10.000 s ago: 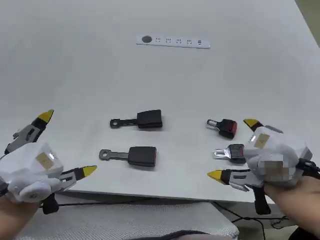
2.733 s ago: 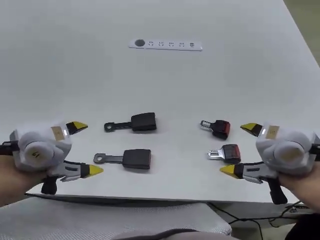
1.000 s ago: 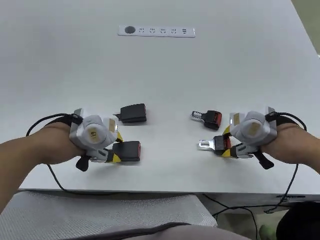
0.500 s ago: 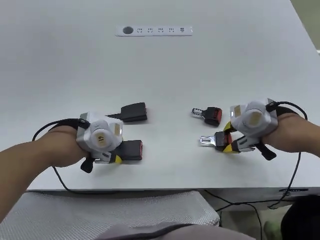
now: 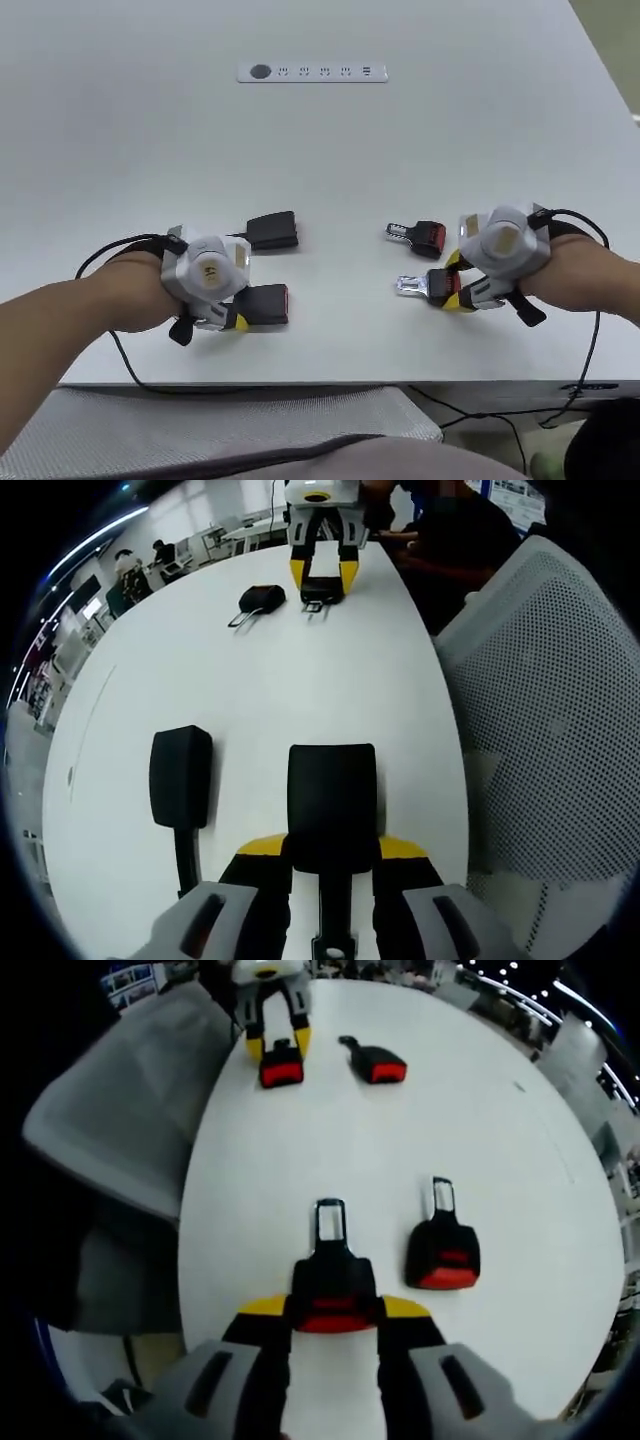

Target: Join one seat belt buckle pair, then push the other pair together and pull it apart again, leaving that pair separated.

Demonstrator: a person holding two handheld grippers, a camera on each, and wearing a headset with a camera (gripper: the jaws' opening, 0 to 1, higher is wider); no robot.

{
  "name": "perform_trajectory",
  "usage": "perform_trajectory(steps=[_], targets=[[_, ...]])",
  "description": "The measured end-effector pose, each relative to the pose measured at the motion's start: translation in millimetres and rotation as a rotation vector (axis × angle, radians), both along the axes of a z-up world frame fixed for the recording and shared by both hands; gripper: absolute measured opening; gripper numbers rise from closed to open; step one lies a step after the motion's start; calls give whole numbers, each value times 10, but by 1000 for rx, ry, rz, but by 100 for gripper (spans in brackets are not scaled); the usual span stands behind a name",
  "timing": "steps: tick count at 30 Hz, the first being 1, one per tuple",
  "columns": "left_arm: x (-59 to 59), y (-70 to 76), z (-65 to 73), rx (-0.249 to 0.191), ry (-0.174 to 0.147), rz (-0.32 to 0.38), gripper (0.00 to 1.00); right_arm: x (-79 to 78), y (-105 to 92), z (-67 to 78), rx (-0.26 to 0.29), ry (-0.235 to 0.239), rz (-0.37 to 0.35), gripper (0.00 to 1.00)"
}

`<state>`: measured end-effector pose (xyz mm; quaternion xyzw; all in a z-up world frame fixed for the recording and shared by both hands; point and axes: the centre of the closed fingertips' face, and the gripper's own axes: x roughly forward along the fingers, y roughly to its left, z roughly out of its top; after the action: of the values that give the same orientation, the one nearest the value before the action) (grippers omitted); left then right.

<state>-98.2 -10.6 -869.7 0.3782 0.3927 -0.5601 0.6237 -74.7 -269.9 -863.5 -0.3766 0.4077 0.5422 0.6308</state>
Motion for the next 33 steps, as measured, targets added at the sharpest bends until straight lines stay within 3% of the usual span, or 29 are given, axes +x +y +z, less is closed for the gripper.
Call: perform_trajectory(steps=[7, 16, 33], targets=[[10, 5, -21, 13, 7, -2, 32, -9, 24, -7, -12, -10, -3, 32], [-3, 0, -16, 24, 17, -5, 32, -33, 199, -25, 3, -9, 14, 32], [-17, 4, -13, 29, 34, -4, 32, -157, 749, -25, 58, -26, 41, 33]])
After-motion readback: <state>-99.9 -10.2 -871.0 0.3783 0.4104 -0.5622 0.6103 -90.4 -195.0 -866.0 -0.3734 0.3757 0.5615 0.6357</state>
